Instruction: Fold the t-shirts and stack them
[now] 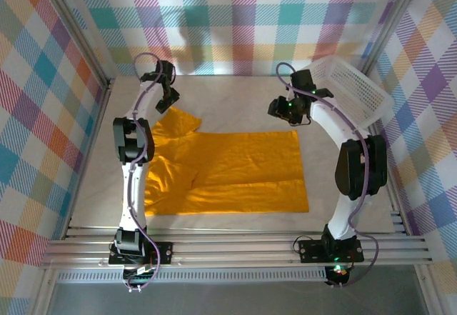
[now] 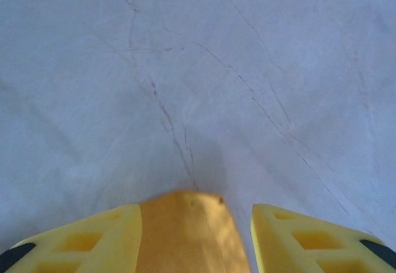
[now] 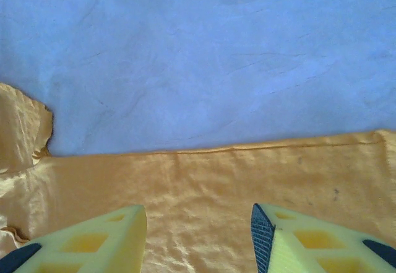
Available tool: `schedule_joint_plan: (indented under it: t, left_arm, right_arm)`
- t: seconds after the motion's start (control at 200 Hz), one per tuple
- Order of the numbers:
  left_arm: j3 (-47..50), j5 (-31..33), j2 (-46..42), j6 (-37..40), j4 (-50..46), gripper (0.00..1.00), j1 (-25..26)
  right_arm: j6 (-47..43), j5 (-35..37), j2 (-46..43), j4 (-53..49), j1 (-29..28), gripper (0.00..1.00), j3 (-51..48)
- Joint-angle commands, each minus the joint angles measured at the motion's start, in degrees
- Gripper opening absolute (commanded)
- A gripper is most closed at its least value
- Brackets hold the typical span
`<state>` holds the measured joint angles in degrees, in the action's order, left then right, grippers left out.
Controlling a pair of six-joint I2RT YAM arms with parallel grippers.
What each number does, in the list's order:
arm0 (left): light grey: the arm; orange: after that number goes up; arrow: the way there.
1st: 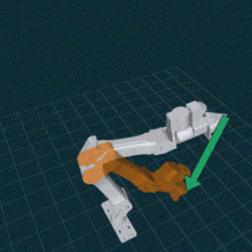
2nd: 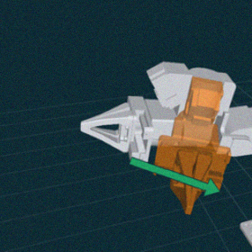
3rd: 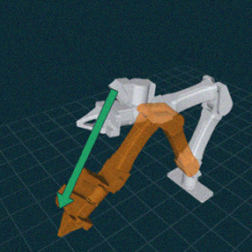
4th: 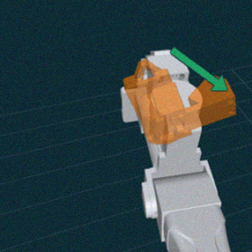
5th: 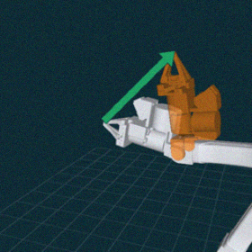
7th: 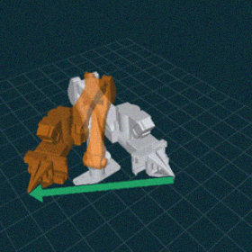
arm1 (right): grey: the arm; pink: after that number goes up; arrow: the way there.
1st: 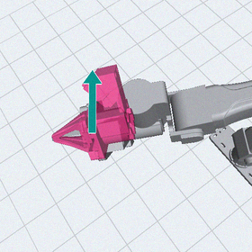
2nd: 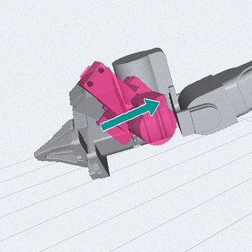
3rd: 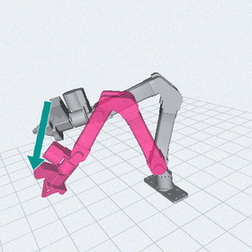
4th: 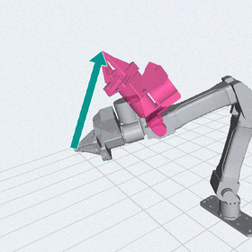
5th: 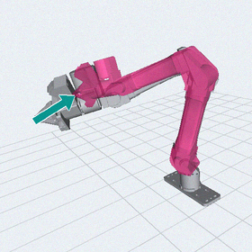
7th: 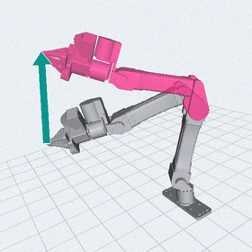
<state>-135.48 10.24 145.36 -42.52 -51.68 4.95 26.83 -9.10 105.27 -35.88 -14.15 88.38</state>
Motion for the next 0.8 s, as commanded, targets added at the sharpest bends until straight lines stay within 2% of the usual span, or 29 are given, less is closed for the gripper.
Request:
schedule_joint_plan:
  t: [0.0, 0.265, 0.375, 0.515, 0.615, 0.665, 0.8]
  left_arm:
    - [-2.9, 1.6, 1.7, 2.5, 2.4, 0.52, -0.3]
    - [-2.2, 1.2, 4.3, 3.3, 2.0, 0.51, 1.2]
    - [-2.0, 0.5, 5.6, 3.9, 0.7, 0.38, 1.9]
    - [3.2, -1.3, 3.7, 4.5, 2.0, 0.26, 2.6]
    - [6.6, -3.4, 1.2, 4.8, 4.0, 0.04, 2.6]
    - [7.4, -3.4, 0.0, 4.8, 4.0, 0.00, 2.5]
    - [9.1, -3.9, -3.8, 4.8, 4.3, 0.00, 2.5]
  right_arm:
    - [-2.7, -2.0, -0.2, -3.6, 0.8, 0.49, 2.1]
    - [-2.6, -2.2, 1.0, -3.4, 2.1, 0.48, 1.1]
    - [-1.4, 2.3, 1.2, -4.0, 2.0, 0.46, -0.5]
    - [2.2, 17.2, 2.0, -6.9, 2.0, 0.48, -2.3]
    - [4.3, 22.7, 4.5, -7.0, 2.1, 0.51, -2.9]
    - [4.8, 23.1, 6.5, -6.9, 2.4, 0.51, -2.4]
    - [5.2, 24.1, 10.9, -7.1, 3.4, 0.51, -0.1]
